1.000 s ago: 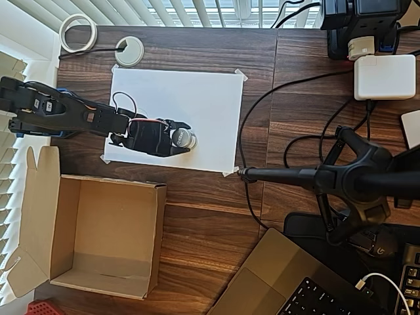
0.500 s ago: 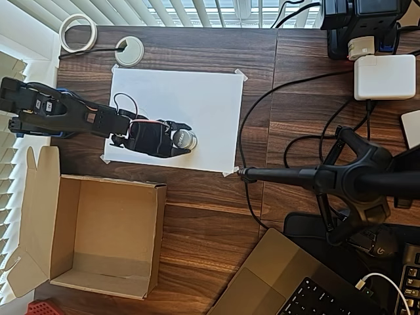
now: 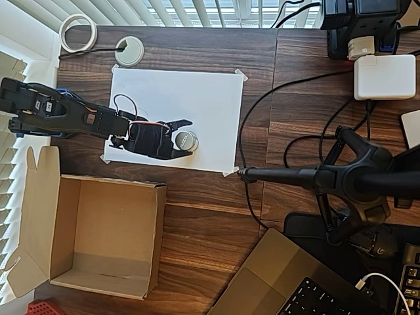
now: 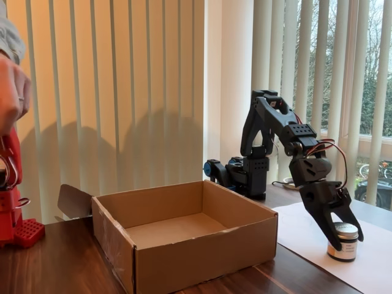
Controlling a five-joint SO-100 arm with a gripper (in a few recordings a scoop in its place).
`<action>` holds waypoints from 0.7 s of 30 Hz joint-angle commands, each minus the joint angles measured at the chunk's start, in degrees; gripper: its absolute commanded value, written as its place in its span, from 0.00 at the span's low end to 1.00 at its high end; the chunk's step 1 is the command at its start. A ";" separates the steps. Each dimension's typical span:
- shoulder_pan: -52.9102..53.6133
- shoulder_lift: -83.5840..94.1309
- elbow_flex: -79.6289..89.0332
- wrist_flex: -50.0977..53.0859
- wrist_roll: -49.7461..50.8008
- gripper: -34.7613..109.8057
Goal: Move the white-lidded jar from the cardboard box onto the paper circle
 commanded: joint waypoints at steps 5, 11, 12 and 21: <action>0.79 20.13 6.15 -1.05 -0.70 0.54; 1.14 33.93 11.69 -1.05 3.08 0.54; 0.97 36.47 13.18 -1.05 4.48 0.54; -3.60 61.79 33.13 -1.32 21.45 0.51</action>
